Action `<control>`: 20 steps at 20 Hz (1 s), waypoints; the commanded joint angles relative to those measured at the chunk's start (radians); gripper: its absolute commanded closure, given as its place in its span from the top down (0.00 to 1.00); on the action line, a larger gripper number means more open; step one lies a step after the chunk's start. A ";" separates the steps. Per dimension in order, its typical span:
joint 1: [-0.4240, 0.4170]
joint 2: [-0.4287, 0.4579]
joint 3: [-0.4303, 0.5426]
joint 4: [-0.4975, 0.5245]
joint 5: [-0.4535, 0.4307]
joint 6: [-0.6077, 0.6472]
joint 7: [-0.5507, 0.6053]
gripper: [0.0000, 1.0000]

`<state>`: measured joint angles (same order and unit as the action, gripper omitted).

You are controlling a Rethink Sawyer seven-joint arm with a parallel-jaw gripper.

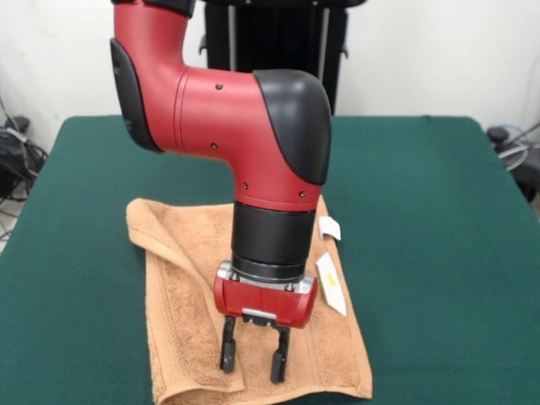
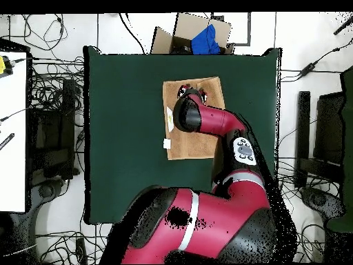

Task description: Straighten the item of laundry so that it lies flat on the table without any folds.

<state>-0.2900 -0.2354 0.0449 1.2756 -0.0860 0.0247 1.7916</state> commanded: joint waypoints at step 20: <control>0.046 0.021 -0.032 0.023 0.021 0.097 0.125 0.00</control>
<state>-0.2610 -0.2351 0.0084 1.2756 -0.0862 0.0247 1.7916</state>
